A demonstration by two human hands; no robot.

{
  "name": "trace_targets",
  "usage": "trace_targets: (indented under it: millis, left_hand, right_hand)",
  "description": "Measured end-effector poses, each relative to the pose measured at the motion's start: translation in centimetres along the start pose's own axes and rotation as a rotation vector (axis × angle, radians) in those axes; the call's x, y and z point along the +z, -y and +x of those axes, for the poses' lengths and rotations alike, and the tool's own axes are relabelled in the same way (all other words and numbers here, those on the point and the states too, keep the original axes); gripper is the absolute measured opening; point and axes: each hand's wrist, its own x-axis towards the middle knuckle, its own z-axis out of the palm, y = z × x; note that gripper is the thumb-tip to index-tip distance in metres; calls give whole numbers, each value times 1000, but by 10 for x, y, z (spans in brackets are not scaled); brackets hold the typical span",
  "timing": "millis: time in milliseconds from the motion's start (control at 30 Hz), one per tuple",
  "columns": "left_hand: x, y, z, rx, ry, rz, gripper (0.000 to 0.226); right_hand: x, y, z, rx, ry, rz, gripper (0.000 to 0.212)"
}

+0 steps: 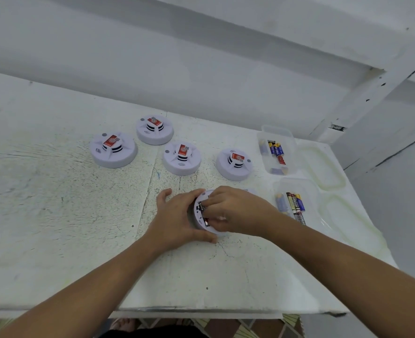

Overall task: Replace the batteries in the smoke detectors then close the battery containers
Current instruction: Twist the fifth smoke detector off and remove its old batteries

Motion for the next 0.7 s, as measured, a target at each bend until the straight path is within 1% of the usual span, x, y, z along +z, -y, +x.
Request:
trace_targets:
  millis: [100,233,333,433,500,600,700]
  left_hand:
    - [0,1,1,-1,18,29,110]
    - [-1,0,3,-2,30,39,109]
    - [-1,-1,2,1,29,17,111]
    - [-2,-1,2,0,35,-13,112]
    - [-3,-2,1,-8,44,-15,113]
    - [-3,-3,1,-22,46,-11,114]
    - [-2,-1,0,-20,47,-7,116]
  right_hand:
    - [1,-1,2,-9,9,-1,3]
    - [3,-1,1,-16,5,24,9]
    - [-2,-4,-3,1,35,96,17]
    - [-5,-6,-9,0,76,114,24]
    - [-5,-6,-10,-1,72,104,24]
    - [-6,-3,-12,1,44,142,18]
    - [-8,-1,-15,34,16,156,14]
